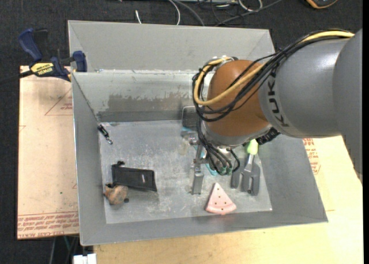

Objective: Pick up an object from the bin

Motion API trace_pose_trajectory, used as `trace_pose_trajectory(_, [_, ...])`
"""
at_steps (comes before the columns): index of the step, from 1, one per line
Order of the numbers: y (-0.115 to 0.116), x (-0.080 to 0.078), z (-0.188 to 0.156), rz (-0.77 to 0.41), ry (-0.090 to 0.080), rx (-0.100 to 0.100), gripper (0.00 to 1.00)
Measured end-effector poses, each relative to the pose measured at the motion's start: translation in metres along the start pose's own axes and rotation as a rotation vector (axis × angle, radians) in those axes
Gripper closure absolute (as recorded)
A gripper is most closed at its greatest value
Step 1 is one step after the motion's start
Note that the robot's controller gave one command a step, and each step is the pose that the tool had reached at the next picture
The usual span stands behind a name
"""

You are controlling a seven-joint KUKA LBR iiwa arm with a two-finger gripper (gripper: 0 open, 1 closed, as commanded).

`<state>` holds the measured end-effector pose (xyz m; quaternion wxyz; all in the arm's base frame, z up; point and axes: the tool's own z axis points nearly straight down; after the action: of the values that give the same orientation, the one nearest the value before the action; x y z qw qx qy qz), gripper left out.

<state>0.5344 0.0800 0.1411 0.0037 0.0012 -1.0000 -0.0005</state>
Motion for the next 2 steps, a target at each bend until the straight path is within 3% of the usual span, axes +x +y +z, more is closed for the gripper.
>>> trace_pose_trajectory(1, [0.000,-0.002,-0.004,0.002,-0.008,-0.001,0.00])
trace_pose_trajectory(2, [0.060,-0.027,0.013,-0.094,-0.009,-0.001,0.00])
